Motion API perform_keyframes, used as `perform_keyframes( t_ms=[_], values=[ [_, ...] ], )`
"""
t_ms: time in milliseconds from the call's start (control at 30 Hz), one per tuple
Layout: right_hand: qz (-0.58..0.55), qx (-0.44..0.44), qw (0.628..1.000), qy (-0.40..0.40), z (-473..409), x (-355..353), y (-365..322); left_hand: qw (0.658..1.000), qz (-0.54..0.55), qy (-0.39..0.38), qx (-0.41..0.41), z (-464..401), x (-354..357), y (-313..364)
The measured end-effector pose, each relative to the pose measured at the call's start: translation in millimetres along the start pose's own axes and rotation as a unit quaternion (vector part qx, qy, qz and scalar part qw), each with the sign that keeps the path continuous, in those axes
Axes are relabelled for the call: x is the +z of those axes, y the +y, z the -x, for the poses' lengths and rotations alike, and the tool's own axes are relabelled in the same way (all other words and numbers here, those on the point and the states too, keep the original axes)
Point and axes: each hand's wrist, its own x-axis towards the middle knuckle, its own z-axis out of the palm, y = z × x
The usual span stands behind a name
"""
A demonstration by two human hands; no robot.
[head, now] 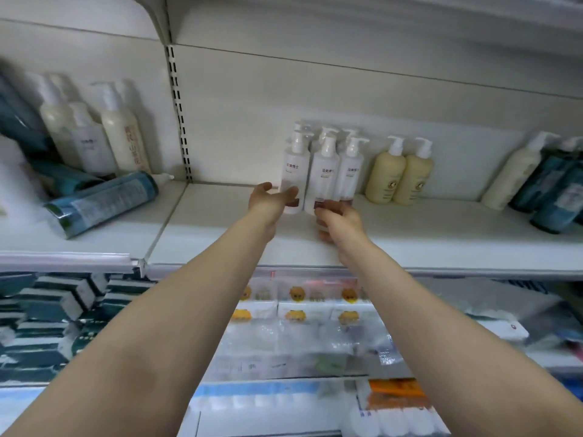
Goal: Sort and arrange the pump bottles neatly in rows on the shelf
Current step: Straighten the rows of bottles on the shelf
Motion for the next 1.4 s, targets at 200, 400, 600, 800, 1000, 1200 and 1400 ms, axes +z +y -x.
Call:
perform_keyframes(
  t_ms=[200,400,600,800,1000,1200,1400],
  values=[
    [-0.008,0.004,0.997,-0.078,29.7,8.0,-15.1,0.995,0.090,0.025,-0.025,56.7,-31.0,8.6],
    [-0.011,0.035,0.986,-0.163,78.7,38.3,-26.4,0.985,0.157,0.054,-0.036,126.4,-81.0,4.1],
    [-0.002,0.025,0.968,-0.250,132.5,85.0,-34.2,0.977,0.164,0.128,-0.036,183.8,-144.1,-3.3],
    [0.020,0.033,0.950,-0.310,188.6,151.9,-39.0,0.969,0.170,0.176,-0.012,222.9,-224.1,-0.6],
    [0.024,0.002,0.942,-0.334,240.4,246.9,-48.9,0.964,0.174,0.202,0.010,239.0,-323.5,4.4],
    [0.026,0.001,0.942,-0.335,284.4,360.0,-53.8,0.959,0.176,0.222,0.013,237.0,-446.5,16.1],
    [-0.001,0.010,0.951,-0.308,318.1,442.9,-60.0,0.959,0.167,0.228,0.009,232.4,-542.7,26.4]
  ],
)
